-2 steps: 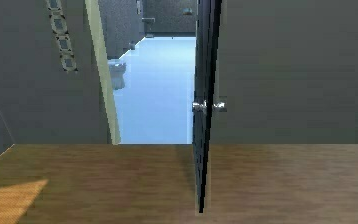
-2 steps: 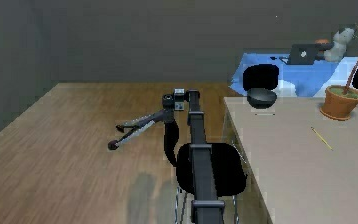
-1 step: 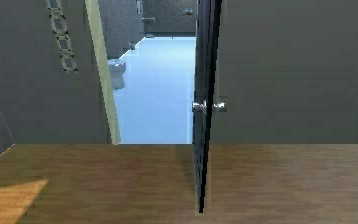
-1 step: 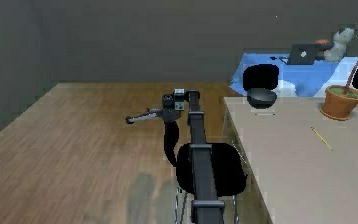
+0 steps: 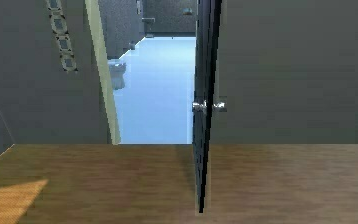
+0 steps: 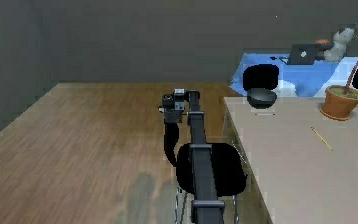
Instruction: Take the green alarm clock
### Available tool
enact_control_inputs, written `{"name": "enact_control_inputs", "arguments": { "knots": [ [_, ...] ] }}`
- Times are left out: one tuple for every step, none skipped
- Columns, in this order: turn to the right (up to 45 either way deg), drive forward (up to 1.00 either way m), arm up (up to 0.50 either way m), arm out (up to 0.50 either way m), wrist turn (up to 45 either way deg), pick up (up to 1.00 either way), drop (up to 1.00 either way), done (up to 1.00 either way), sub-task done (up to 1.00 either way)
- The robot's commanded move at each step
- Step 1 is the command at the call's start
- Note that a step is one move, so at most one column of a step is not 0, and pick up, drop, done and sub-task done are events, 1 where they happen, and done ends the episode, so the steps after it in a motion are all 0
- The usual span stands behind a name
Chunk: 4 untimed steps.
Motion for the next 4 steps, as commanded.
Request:
{"name": "enact_control_inputs", "arguments": {
  "knots": [
    [0.0, 0.0, 0.0, 0.0, 30.0, 0.0, 0.0, 0.0, 0.0],
    [0.0, 0.0, -0.3, 0.0, 0.0, 0.0, 0.0, 0.0, 0.0],
    [0.0, 0.0, 0.0, 0.0, 0.0, 1.0, 0.0, 0.0, 0.0],
    [0.0, 0.0, 0.1, 0.0, 0.0, 0.0, 0.0, 0.0, 0.0]
  ]
}}
